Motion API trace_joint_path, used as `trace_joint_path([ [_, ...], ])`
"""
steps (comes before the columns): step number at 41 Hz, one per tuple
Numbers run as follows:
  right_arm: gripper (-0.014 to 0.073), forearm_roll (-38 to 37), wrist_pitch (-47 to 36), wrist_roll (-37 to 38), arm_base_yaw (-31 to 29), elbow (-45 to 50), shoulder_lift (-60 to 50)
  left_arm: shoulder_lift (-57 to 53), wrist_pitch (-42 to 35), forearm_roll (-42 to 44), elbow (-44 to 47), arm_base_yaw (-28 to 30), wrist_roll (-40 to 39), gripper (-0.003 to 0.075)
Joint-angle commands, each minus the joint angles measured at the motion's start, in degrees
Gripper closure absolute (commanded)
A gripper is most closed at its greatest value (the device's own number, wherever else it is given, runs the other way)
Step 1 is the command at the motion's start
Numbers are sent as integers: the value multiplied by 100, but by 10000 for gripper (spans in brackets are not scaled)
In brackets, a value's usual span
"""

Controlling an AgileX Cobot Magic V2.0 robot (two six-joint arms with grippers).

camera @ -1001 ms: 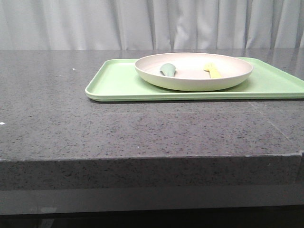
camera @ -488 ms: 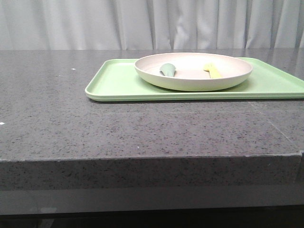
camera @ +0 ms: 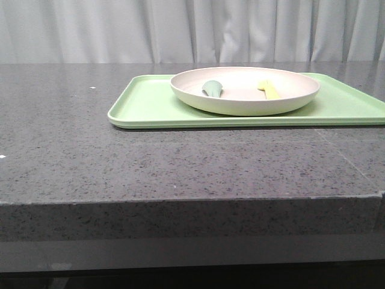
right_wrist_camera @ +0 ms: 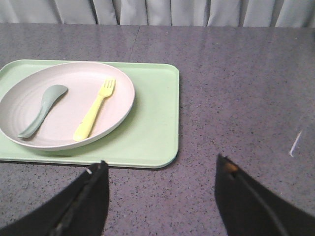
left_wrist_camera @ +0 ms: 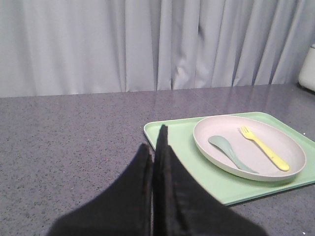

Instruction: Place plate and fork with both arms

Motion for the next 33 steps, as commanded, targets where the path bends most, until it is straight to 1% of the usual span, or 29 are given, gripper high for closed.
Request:
trace_joint_path([
  [1, 102, -34, -430, -30, -28, -200, 66, 33, -489, -28, -175, -42, -54, 738],
  [17, 102, -34, -438, -30, -28, -200, 66, 33, -489, -28, -175, -42, -54, 738],
  [33, 102, 0, -928, -30, -28, -205, 76, 33, -489, -28, -175, -42, -54, 738],
])
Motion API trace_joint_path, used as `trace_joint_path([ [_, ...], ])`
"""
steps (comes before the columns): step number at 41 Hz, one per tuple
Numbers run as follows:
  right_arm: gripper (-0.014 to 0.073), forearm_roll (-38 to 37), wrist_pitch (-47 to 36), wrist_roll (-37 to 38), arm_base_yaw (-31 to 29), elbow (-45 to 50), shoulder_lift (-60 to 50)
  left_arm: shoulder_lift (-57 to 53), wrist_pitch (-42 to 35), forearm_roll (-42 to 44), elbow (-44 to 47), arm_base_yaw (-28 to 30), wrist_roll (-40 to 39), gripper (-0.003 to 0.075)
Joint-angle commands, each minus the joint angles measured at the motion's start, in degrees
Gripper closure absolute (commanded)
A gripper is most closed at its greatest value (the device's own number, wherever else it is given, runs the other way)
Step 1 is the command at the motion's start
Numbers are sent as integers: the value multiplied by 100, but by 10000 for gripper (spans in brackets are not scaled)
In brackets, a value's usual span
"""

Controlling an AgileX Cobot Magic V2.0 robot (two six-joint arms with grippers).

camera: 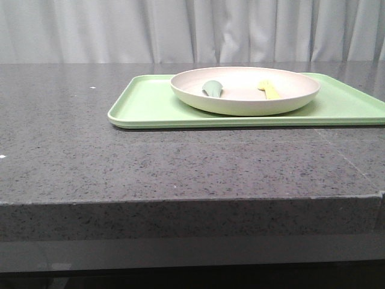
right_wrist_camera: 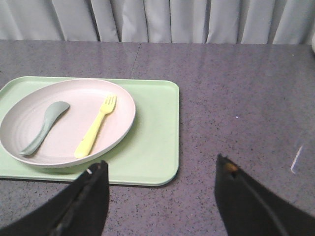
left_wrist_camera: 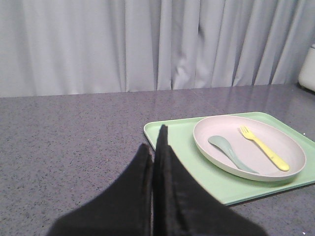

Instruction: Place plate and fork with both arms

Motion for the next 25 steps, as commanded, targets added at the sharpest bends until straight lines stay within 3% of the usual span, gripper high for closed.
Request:
trace_joint_path([
  [1, 102, 25, -585, -30, -28, -211, 86, 33, -489, -28, -175, -42, -54, 738],
  [15, 102, 40, -342, -35, 99, -1272, 1919, 33, -489, -28, -175, -42, -54, 738],
  [25, 102, 75, -214, -29, 945, -2056, 3455, 33, -489, -28, -175, -42, -54, 738],
])
